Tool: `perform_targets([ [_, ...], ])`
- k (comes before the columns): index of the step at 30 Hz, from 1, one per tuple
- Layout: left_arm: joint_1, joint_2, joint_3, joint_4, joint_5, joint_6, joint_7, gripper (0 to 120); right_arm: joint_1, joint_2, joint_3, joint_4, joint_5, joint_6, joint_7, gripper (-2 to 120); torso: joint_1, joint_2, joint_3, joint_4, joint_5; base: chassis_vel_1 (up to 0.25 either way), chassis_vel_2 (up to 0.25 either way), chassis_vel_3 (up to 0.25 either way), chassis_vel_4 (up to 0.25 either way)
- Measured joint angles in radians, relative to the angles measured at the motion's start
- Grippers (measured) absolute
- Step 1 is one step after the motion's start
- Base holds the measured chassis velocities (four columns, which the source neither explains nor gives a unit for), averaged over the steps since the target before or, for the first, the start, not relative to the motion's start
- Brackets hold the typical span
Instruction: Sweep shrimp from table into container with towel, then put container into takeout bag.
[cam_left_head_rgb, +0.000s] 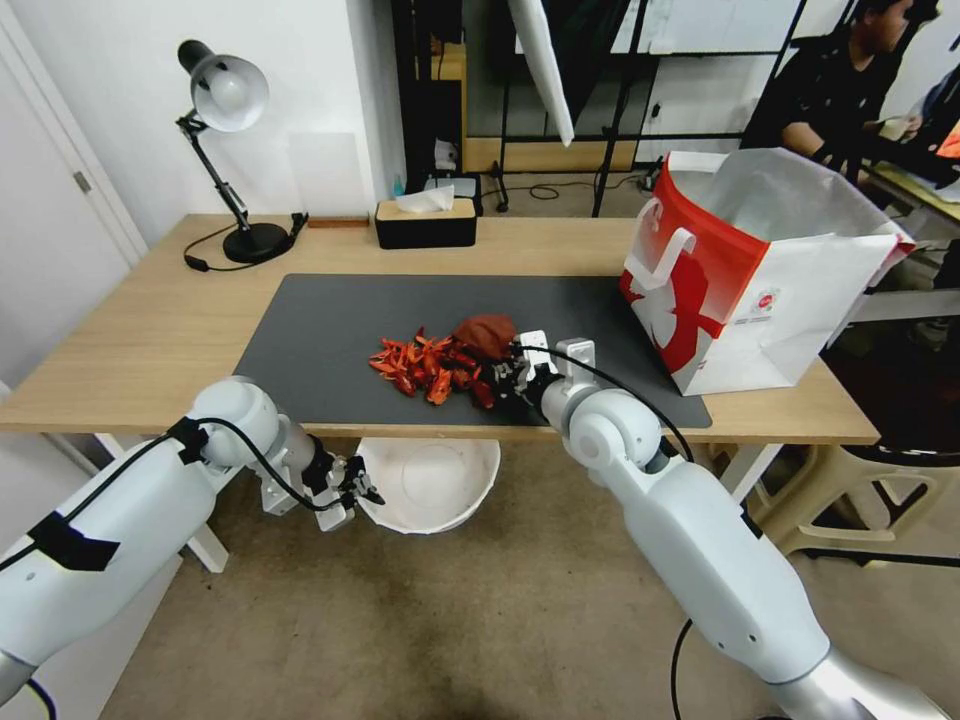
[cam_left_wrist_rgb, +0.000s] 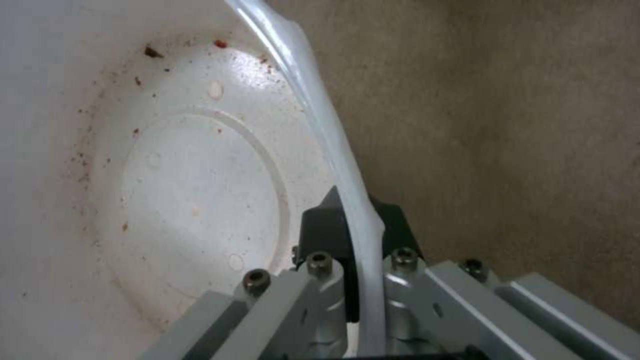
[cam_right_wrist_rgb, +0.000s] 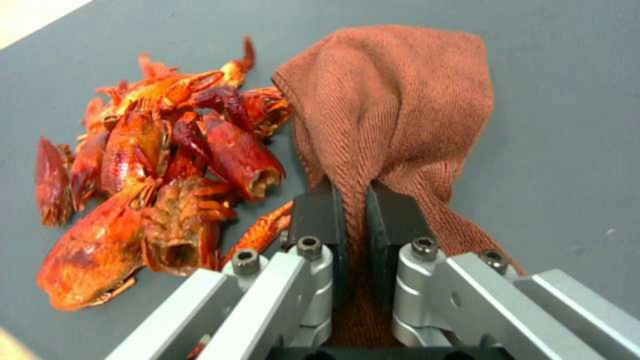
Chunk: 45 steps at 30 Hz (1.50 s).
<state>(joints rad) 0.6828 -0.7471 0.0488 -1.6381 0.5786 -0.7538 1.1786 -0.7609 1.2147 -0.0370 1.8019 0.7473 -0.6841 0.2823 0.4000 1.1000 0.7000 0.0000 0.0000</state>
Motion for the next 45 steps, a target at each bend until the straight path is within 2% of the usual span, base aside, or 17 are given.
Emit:
perform_targets([
  [6,0.001,0.002,0.007,-0.02,0.003,0.015,0.052,0,-0.028,0.006,-0.011,0.037,0.004,-0.007,0.024,4,0.0,0.0,0.0,0.0001,0.0,0.0,0.0,0.0,0.0],
  [12,-0.021,-0.007,0.022,-0.016,0.041,0.007,0.053,0,-0.045,0.011,-0.014,0.053,0.004,-0.012,0.041,4,0.0,0.0,0.0,0.0,0.0,0.0,0.0,0.0,0.0],
  [22,-0.079,-0.024,0.067,0.007,0.045,0.006,0.075,0,-0.064,0.018,-0.027,0.089,0.017,-0.019,0.078,4,0.0,0.0,0.0,0.0,0.0,0.0,0.0,0.0,0.0],
  [45,-0.109,-0.036,0.087,0.042,0.028,0.002,0.071,0,-0.154,0.014,-0.05,0.158,0.011,-0.028,0.112,4,0.0,0.0,0.0,0.0,0.0001,0.0,0.0,0.0,0.0],
])
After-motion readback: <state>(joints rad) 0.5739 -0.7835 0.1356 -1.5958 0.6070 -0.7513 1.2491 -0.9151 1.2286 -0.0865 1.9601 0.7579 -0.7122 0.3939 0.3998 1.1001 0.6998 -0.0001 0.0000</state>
